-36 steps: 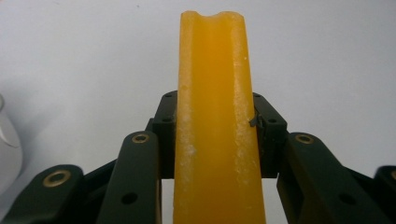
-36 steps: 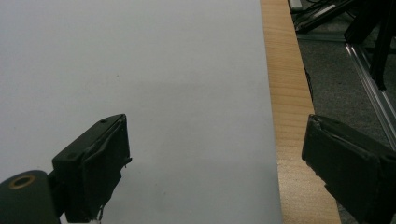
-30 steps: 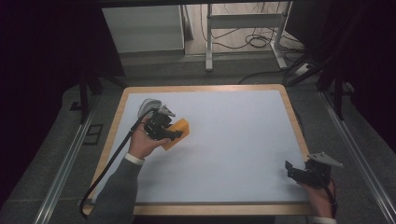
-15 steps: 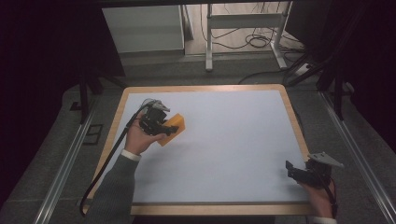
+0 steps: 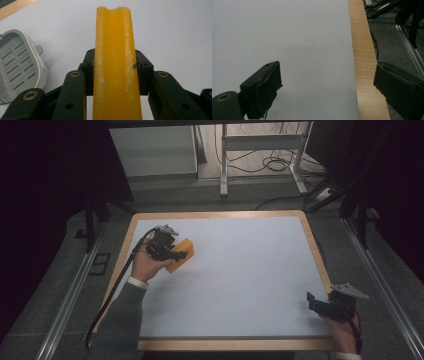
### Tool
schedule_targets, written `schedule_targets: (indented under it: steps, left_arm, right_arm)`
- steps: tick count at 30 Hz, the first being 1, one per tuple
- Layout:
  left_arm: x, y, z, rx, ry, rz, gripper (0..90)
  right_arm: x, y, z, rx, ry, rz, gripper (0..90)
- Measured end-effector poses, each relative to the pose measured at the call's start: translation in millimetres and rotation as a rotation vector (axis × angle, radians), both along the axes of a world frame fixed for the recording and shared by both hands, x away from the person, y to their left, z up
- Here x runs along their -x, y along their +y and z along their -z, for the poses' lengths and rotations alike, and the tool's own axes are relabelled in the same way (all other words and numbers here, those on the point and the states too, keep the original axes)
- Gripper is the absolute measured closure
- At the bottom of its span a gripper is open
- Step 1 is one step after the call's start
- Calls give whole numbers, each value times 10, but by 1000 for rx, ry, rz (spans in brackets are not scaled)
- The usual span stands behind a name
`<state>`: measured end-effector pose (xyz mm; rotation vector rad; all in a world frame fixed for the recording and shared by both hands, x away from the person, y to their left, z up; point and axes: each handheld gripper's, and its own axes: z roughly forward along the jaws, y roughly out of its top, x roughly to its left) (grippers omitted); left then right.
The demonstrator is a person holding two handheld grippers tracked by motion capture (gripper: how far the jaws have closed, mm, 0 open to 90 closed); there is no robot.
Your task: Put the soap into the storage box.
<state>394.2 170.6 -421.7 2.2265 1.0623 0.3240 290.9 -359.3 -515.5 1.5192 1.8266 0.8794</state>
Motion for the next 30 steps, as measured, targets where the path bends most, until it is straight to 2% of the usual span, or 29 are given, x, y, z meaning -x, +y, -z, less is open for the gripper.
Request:
schedule_targets:
  steps: [30]
  left_arm:
    - [-159, 165, -54, 11, 8, -51, 612]
  right_arm:
    - [-3, -10, 13, 3, 5, 3, 78]
